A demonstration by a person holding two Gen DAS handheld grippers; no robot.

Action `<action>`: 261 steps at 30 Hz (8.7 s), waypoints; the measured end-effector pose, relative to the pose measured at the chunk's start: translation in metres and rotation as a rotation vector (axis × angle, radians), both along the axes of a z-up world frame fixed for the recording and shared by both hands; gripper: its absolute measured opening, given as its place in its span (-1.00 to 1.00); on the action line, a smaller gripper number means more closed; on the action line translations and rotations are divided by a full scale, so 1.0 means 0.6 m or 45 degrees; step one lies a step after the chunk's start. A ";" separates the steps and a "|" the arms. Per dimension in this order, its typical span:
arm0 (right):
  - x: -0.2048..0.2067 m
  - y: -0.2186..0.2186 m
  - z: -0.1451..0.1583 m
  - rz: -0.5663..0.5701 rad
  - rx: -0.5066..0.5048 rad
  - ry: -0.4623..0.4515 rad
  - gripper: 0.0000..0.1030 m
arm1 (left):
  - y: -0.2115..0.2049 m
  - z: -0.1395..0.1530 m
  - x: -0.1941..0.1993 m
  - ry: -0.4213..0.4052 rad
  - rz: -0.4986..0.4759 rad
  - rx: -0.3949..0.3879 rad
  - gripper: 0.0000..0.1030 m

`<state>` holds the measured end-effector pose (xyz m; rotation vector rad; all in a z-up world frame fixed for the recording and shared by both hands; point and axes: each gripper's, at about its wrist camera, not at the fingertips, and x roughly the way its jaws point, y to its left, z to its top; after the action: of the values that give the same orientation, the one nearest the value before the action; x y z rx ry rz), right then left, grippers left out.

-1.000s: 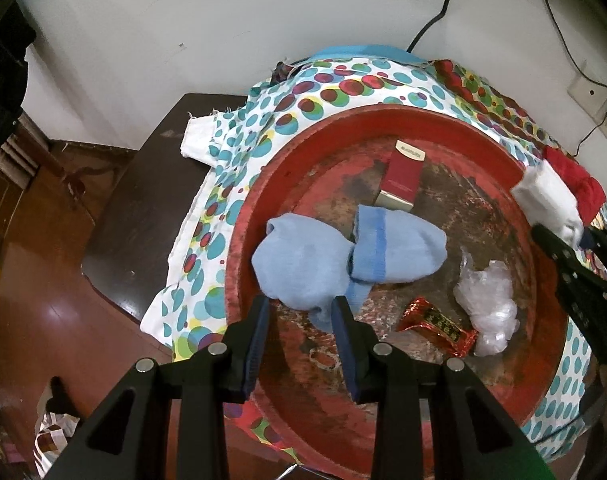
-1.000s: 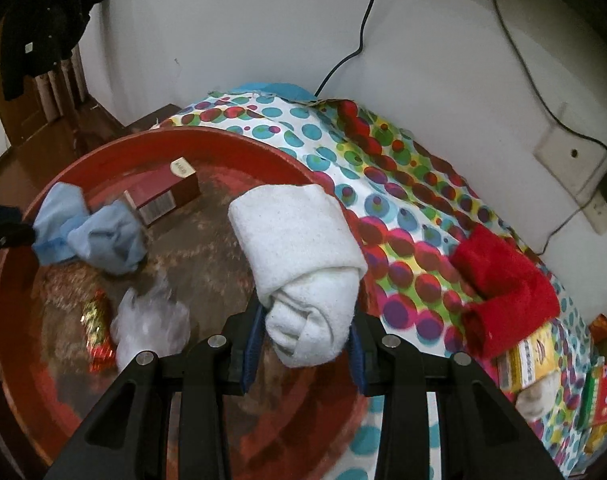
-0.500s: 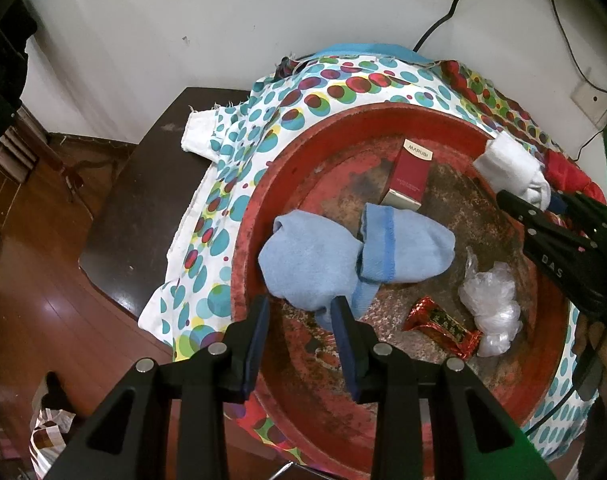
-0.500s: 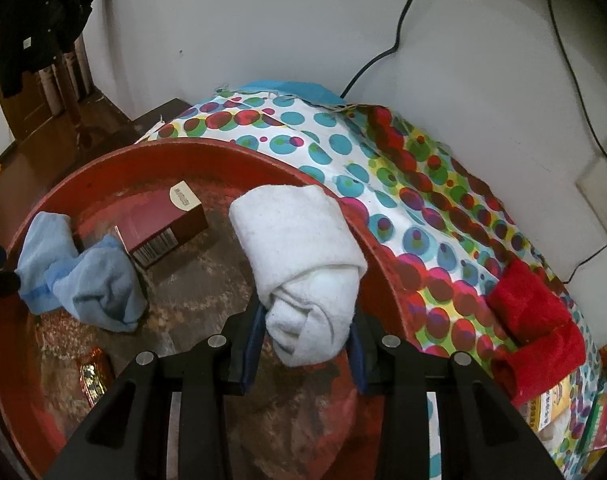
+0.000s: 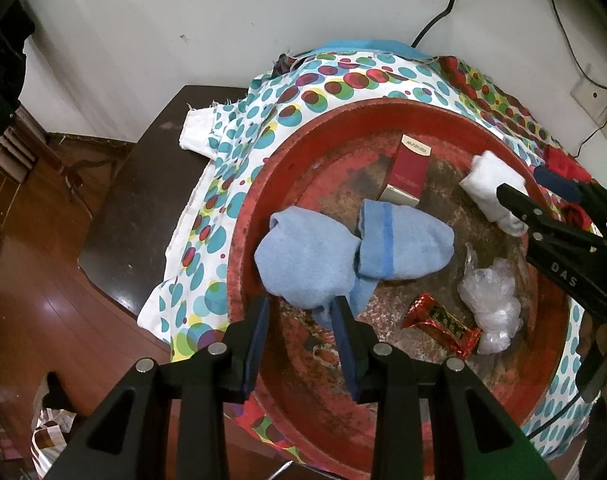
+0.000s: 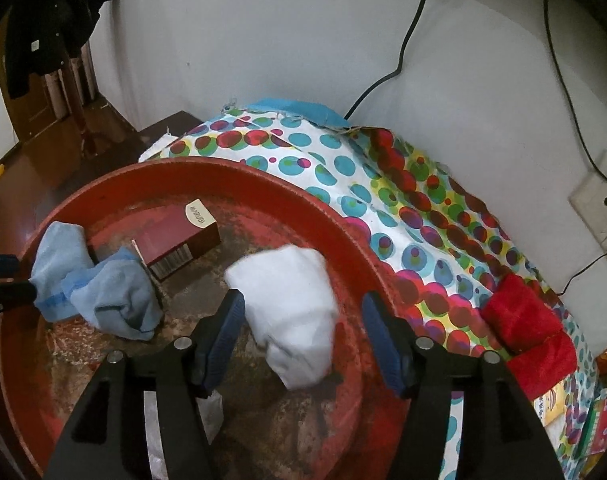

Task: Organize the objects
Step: 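Lower the towel into the tray and open the right tool, then move both tools back over the remaining items on the sheet, then grasp the white crumpled cloth with right tool while left tool approaches yellow box, then grasp the yellow medicine box with the left tool, then carry the yellow box over the red tray with the left tool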

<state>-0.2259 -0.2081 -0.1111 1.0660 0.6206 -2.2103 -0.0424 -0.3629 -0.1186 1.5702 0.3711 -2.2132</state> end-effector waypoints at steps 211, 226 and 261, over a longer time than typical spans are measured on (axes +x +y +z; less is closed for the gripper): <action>-0.027 0.578 -0.073 -0.685 -0.191 -0.030 0.02 | 0.451 0.062 -0.100 0.068 -0.645 0.063 -0.41; -0.027 0.574 -0.073 -0.692 -0.188 -0.028 0.02 | 0.277 0.064 -0.045 0.058 -0.393 0.008 -0.41; -0.026 0.567 -0.073 -0.712 -0.151 -0.007 0.12 | 0.109 -0.036 -0.016 -0.074 -0.196 0.090 -0.27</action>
<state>-0.2417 0.1320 -0.1549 1.2975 0.1914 -2.6717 -0.0522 -0.2974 -0.1403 1.7499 0.3239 -2.2851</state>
